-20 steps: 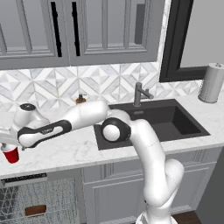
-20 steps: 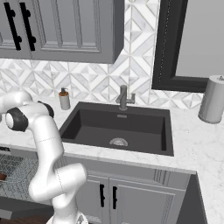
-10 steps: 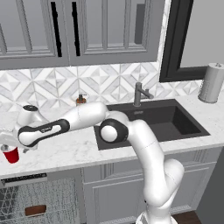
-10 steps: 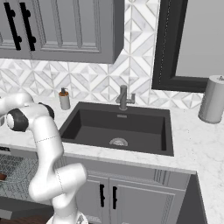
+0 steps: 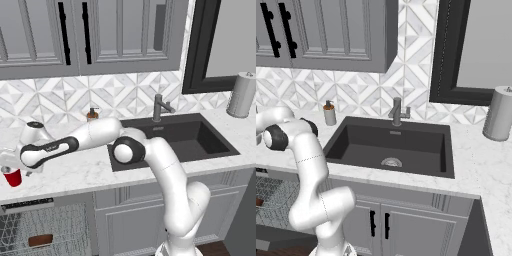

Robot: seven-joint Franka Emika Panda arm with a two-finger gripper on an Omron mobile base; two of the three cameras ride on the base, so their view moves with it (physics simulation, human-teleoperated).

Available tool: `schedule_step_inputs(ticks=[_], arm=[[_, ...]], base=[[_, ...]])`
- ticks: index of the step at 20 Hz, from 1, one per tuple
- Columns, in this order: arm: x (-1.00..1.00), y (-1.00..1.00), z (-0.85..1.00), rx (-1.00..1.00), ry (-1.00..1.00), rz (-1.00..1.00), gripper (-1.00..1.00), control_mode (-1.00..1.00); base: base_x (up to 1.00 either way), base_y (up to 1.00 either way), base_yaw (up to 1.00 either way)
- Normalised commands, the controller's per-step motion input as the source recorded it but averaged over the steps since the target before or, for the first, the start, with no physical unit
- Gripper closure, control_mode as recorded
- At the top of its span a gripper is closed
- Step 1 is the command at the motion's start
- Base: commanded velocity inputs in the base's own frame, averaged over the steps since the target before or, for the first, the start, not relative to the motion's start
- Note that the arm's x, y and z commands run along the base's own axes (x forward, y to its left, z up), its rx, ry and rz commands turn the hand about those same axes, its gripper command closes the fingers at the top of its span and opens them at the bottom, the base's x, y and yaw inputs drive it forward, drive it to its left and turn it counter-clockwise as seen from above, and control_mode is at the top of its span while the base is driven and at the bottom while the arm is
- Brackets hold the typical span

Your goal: Pick up the cup and bowl from the counter, place them in the dishwasher, and close the dishwasher door.

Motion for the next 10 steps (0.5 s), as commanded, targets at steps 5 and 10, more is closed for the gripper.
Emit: schedule_step_inputs(ticks=[5,10], arm=[[0.0,0.0,-0.07,0.0,0.02,0.0,1.0,-1.0],[-0.1,0.0,0.01,0.0,0.0,-0.04,1.0,-1.0]], base=[[0.0,0.0,0.0],[0.0,0.0,0.0]])
